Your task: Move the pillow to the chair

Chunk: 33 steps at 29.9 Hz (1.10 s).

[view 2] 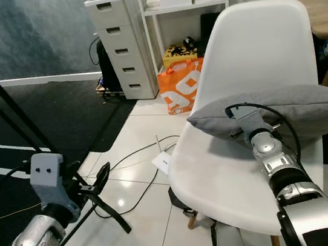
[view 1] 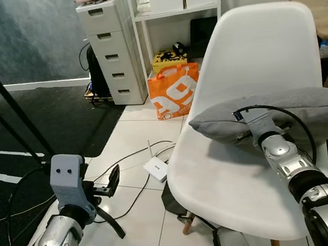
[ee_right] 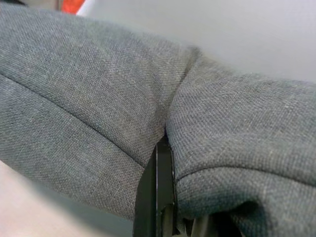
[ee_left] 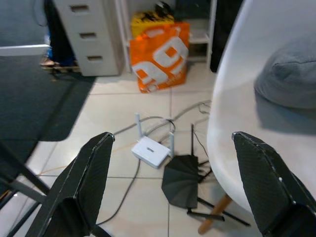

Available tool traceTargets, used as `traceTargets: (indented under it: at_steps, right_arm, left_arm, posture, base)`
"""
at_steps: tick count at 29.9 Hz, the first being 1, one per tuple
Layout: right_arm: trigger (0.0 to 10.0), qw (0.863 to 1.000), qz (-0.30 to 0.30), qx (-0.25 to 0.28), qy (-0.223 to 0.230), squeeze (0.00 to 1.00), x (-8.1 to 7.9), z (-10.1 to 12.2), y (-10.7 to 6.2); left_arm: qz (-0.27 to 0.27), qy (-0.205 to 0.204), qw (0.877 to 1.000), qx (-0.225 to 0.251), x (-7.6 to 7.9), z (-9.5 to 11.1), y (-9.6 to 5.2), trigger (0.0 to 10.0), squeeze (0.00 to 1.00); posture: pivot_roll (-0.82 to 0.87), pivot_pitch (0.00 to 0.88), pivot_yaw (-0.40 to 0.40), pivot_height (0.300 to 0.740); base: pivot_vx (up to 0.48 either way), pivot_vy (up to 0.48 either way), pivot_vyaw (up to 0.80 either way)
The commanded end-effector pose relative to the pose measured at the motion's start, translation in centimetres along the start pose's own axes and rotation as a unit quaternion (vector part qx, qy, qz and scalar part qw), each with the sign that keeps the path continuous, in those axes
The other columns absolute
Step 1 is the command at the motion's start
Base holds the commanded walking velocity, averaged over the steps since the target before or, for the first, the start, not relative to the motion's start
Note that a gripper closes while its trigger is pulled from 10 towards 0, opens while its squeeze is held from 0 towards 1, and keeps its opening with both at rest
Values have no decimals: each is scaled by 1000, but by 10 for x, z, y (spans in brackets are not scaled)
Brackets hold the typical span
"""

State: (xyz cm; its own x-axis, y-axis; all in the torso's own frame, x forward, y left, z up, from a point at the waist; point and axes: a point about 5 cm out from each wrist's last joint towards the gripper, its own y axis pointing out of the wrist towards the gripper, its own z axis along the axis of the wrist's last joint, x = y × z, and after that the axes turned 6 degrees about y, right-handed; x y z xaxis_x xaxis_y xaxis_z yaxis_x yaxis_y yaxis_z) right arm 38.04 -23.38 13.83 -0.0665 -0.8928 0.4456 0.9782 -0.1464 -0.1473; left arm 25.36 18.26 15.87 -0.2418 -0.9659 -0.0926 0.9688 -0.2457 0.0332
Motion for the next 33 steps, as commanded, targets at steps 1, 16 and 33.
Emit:
traceTargets:
  at_steps: [1, 16, 33]
  right_arm:
    - [10000, 997, 32, -73, -17, 0, -24, -32, -8]
    - [10000, 963, 87, -169, 193, 1000, -47, -65, -22]
    - [10000, 912, 179, -50, 365, 1000, -18, -5, -9]
  left_arm:
    - [-6, 15, 1000, -15, -3, 0, -5, 10000, 0]
    - [-8, 39, 999, -28, -12, 2, -7, 10000, 0]
    - [-86, 34, 995, -43, -22, 4, -7, 10000, 0]
  posture:
    - [-71, 139, 128, 555]
    - [-84, 145, 117, 555]
    - [-139, 116, 84, 555]
  base:
    - [0, 0, 0]
    - [0, 0, 0]
    - [0, 0, 0]
